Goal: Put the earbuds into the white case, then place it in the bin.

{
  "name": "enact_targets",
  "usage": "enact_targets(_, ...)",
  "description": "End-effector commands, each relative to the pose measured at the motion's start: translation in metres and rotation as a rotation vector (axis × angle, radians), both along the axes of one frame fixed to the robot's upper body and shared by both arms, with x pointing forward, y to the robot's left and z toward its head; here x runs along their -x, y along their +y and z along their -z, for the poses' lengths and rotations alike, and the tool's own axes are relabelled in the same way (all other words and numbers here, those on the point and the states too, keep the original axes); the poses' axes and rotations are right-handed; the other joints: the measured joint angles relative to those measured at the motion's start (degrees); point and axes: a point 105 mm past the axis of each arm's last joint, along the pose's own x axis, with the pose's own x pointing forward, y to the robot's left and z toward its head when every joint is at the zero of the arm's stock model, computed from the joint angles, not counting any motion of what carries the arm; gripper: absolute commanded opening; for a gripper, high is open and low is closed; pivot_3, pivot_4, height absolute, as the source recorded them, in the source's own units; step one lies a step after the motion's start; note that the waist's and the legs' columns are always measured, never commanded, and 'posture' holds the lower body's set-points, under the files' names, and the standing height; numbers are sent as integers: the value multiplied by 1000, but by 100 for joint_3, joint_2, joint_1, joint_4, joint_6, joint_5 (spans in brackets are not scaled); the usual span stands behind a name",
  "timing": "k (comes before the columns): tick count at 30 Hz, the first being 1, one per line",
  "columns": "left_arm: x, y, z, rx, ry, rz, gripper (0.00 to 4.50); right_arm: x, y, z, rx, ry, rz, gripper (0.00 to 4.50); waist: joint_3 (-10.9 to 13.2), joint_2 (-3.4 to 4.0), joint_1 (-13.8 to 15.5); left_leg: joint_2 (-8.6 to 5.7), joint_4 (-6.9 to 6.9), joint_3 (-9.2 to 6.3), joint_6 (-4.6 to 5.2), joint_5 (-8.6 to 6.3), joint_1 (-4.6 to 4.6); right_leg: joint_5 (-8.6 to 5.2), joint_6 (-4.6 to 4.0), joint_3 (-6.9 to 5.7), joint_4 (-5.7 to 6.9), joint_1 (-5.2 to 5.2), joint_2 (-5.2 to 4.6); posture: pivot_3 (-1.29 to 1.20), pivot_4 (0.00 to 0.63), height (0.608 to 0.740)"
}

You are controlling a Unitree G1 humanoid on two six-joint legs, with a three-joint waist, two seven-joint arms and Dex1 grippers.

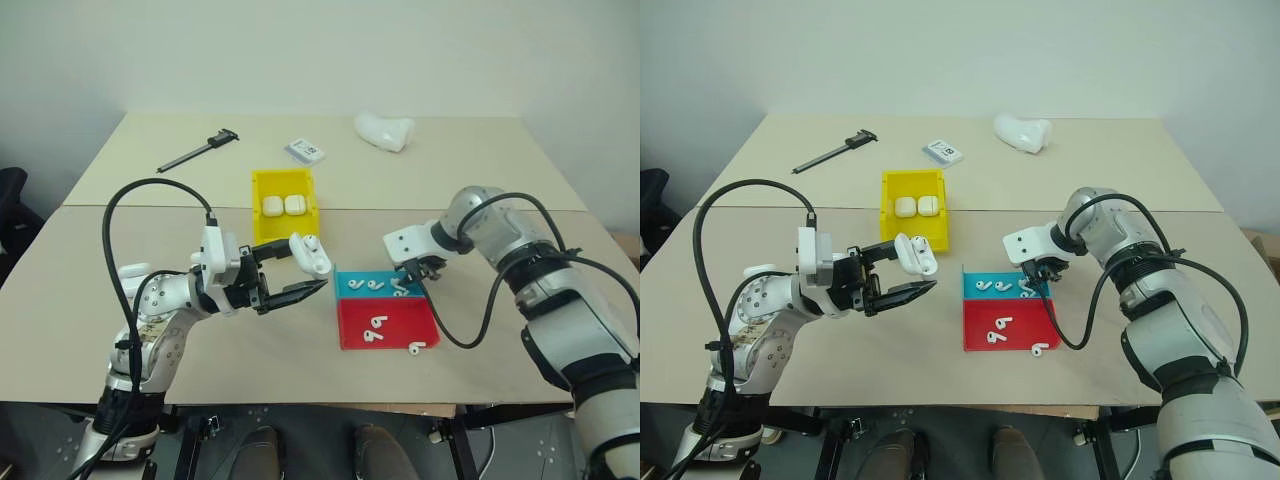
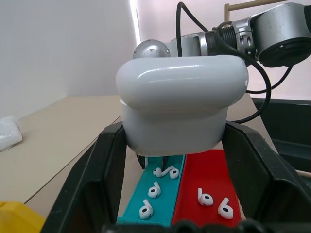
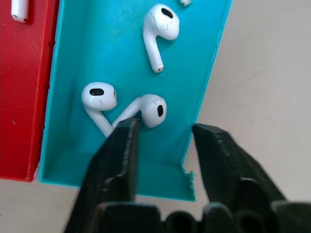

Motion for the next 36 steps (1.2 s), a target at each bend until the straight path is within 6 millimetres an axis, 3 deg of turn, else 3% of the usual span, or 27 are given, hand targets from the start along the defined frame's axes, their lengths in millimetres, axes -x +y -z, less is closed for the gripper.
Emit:
enact_targets(1, 5, 0, -11, 13, -44, 3, 2727, -3, 1, -18, -15, -41, -19, 2642, 0, 0, 1, 0, 0, 0, 0, 0, 1, 0, 0, 0, 0, 0, 0, 0, 150, 740)
enact_targets(8, 4, -1, -11, 15, -44, 3, 2727, -6, 3, -25, -42, -41, 16, 2642, 0, 1, -2, 0, 0, 2, 0, 0, 3, 0, -1, 0, 2, 1, 0, 0, 150, 740)
enact_targets(16, 3, -3, -10, 14, -41, 10, 2727, 0, 8, -36, -85, 87, 238, 2642, 0, 1, -1, 1, 0, 2, 0, 0, 3, 1, -2, 0, 6, -1, 0, 0, 150, 740)
enact_targets(24, 3, -4, -9, 13, -40, 22, 2727, 7, 18, -26, -140, 164, 473, 2642, 0, 2, 10, -1, 0, 3, -1, 0, 0, 1, -2, 0, 5, -2, -1, 0, 150, 740)
enact_targets(36, 1, -7, -9, 7, -38, 42, 2727, 15, 20, -8, -116, 142, 548, 2642, 0, 1, 11, -3, 0, 2, -1, 0, -6, 0, -2, -2, 5, -7, 0, 0, 150, 740)
